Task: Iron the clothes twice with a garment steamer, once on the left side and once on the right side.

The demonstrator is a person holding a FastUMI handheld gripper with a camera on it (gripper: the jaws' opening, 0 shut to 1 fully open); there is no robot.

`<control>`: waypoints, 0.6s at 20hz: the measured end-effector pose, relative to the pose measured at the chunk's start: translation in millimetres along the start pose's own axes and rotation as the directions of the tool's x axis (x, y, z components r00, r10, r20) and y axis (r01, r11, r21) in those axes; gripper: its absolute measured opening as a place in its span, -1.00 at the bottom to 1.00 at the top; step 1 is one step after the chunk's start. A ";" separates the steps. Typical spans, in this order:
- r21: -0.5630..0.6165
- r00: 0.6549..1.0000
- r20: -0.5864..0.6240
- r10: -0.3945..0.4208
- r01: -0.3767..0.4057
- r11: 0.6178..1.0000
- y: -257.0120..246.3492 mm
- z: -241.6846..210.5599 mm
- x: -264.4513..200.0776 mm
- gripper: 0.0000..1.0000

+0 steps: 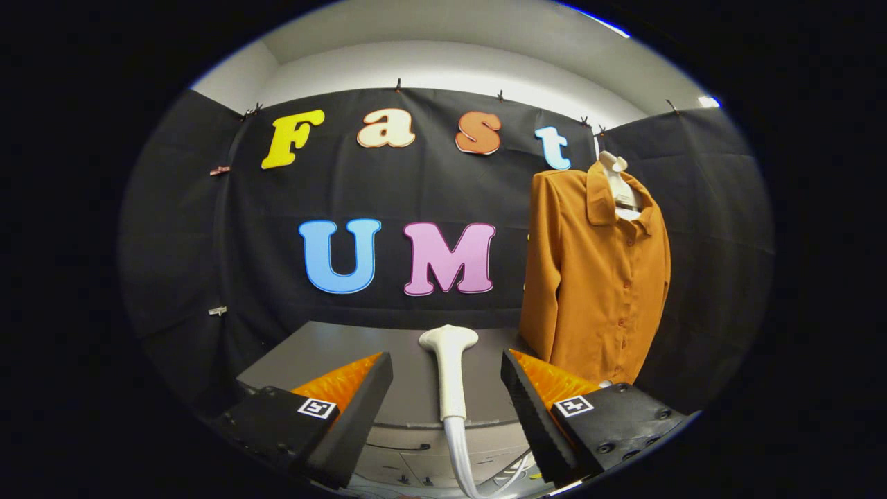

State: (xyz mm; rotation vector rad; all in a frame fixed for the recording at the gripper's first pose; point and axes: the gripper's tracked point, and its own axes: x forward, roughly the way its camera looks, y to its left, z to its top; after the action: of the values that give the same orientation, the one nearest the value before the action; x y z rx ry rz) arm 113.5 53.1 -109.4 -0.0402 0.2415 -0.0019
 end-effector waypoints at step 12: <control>0.011 0.974 -0.222 0.046 -0.044 0.999 -7.5 -60.4 127.9 0.97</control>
State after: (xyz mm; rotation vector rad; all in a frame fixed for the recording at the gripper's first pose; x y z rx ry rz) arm 223.3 42.3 -198.3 -0.0280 0.4660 0.0382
